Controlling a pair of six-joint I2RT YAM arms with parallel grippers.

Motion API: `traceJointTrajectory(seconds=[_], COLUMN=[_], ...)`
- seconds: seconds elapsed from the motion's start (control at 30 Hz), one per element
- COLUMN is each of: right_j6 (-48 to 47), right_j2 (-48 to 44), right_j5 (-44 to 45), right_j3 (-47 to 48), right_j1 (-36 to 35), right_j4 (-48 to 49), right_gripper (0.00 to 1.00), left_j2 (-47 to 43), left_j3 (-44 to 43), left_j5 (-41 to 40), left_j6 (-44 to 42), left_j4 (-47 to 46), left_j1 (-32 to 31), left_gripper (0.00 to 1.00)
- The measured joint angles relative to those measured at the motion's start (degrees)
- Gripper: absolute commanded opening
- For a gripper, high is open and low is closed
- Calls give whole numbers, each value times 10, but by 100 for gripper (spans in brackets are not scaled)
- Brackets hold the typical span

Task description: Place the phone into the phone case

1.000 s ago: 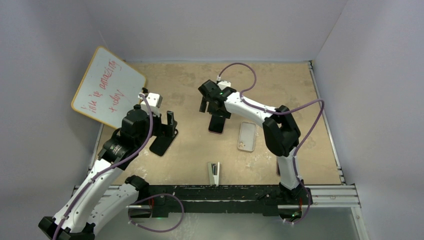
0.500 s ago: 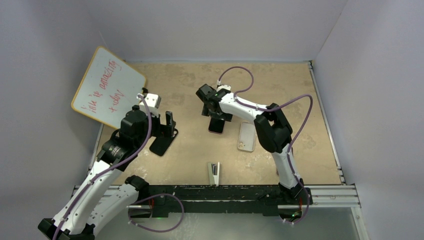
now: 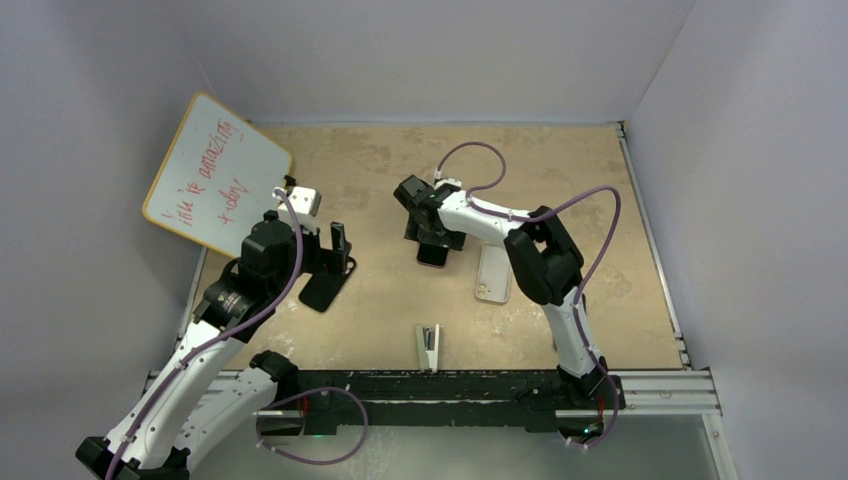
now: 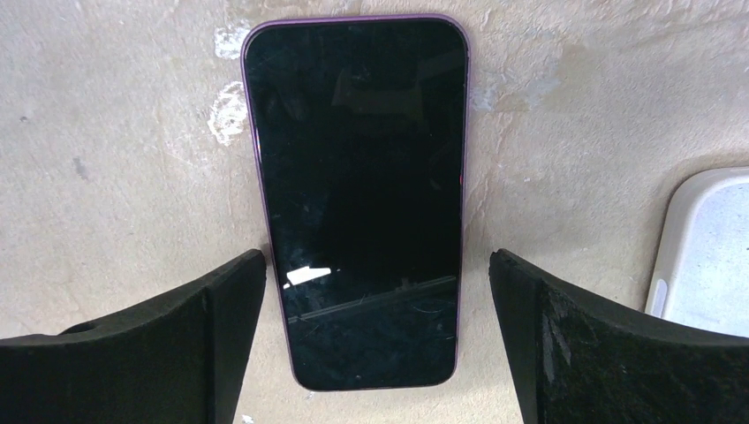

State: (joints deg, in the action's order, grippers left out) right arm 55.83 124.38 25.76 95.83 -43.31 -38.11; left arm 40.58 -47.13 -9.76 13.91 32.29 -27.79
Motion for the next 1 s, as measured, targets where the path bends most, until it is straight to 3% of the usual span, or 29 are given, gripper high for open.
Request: traceJointTrajectory(seconds=[0.47, 0.67, 1.0], right_j6=[-25, -43, -75], right_j2=[-2, -21, -73], right_j5=[0, 3, 1], right_j3=[-13, -44, -112], right_j1=[-1, -1, -1], right_j4=[42, 66, 69], right_gripper=[81, 59, 48], left_j2=[0, 1, 1], left_j3=[0, 0, 0], left_j5=[-14, -22, -36], left_j6=[0, 2, 5], left_j4=[0, 0, 1], left_j1=[0, 0, 0], left_gripper=[98, 98, 97])
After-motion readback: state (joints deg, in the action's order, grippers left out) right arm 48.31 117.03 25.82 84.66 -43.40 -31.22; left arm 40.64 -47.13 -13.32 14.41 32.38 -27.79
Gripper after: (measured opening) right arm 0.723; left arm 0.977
